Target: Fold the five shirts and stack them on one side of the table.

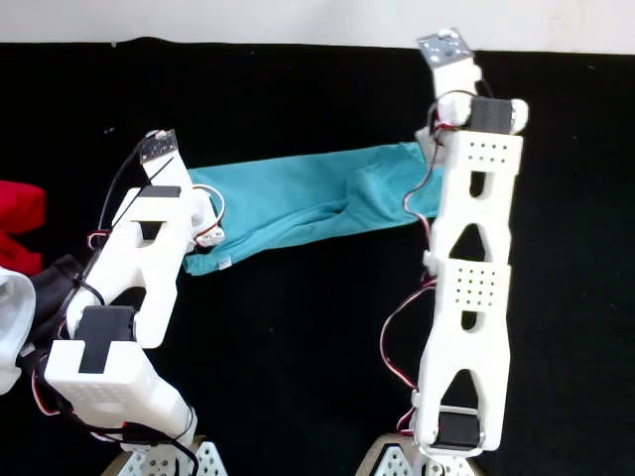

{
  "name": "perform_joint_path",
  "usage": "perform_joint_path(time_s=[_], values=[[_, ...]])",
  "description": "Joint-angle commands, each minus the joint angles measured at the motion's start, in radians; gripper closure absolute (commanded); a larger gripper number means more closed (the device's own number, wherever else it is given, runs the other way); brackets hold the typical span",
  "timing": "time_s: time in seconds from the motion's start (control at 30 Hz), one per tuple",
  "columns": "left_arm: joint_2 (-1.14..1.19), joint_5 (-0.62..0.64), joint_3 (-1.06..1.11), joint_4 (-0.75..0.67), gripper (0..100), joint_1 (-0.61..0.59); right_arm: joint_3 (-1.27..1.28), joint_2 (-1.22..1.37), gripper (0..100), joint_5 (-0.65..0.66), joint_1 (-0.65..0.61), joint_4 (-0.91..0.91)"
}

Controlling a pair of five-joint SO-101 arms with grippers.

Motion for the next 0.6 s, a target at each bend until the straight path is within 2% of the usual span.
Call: perform_joint_path(time_s=[0.0,0.13,0.43,0.57], values=[[0.005,0.005,-0.021,-0.035,99,-0.012,0.116,-0.088,99.2,0.009,0.033,0.015],[0.005,0.005,-0.021,-0.035,99,-0.012,0.254,-0.077,99.2,0.008,0.059,0.004],[0.005,0.005,-0.021,-0.035,99,-0.012,0.245,0.088,99.2,0.008,0.160,-0.240],[0.005,0.005,-0.021,-0.035,99,-0.010,0.243,0.071,99.2,0.008,0.177,-0.213]])
